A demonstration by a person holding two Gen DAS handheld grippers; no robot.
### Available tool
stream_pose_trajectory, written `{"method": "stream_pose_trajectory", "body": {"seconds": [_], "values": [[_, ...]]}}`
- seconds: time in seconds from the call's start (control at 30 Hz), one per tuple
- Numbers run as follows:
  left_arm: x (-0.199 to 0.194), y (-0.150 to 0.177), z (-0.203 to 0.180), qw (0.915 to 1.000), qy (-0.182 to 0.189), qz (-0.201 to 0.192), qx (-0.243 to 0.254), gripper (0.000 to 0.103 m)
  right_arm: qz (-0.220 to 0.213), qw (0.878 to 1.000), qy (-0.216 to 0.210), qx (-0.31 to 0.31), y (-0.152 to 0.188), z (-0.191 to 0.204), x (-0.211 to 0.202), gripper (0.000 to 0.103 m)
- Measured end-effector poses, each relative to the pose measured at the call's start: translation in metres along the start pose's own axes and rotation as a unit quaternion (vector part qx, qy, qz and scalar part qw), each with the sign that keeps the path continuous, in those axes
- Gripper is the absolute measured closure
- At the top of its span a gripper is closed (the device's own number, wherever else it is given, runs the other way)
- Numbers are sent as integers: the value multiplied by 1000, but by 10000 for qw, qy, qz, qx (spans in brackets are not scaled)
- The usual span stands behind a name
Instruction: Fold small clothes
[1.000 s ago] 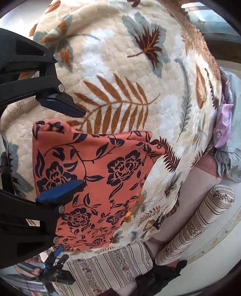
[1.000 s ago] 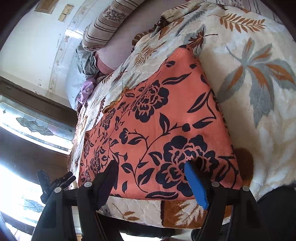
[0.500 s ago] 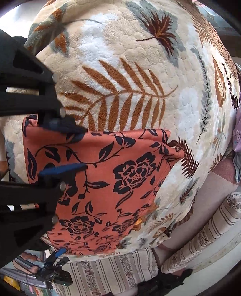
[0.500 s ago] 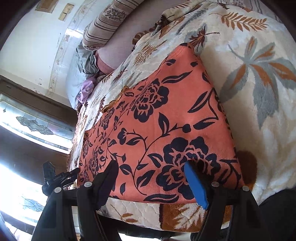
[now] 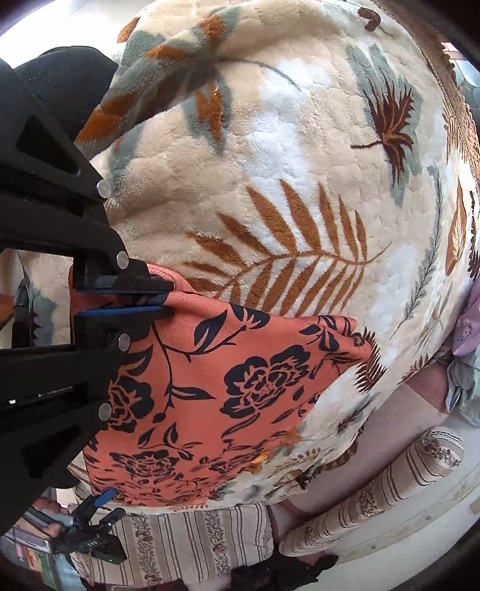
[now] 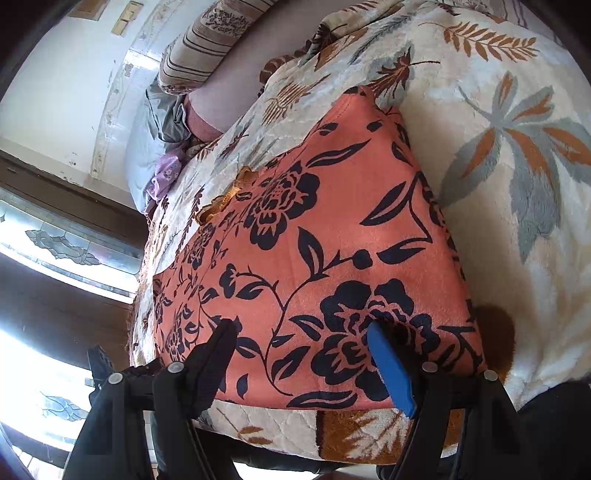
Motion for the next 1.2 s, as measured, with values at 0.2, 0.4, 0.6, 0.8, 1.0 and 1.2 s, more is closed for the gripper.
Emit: {"method": "stream_pose_trajectory", "body": {"seconds": [0.2,0.4,0.6,0.8,1.0,1.2], "values": [[-15,-24,-25,9952,-357,-168,893,96,-95,9999,23,-70,-12,4,-5,26],[-19,-62,-60,9914,-92,-498,1203,92,-260,9992,-94,-287,-55,21,-10,26],[40,-73,-63,9892,-447,-312,1363,63,-73,9988,-399,287,-106,4,29,26],[32,-82,-44,9921,-604,-465,999,62,-72,9961,-245,845,-125,-20,38,25],[63,-114,-40,9878,-930,-441,1171,61,28,9985,-112,529,-147,-21,65,25],[43,-126,-35,9861,-1109,-765,976,58,-643,9941,-31,879,-149,-28,24,26]]}}
Point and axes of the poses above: each gripper's, at about its wrist camera, not at the fingertips, and x roughly the way its jaws point, z to its left, y to its underside, the point moved 8 cm from there along x, roughly the way its jaws point, and after that the axes turned 7 degrees about -z, right-handed, at the moved point
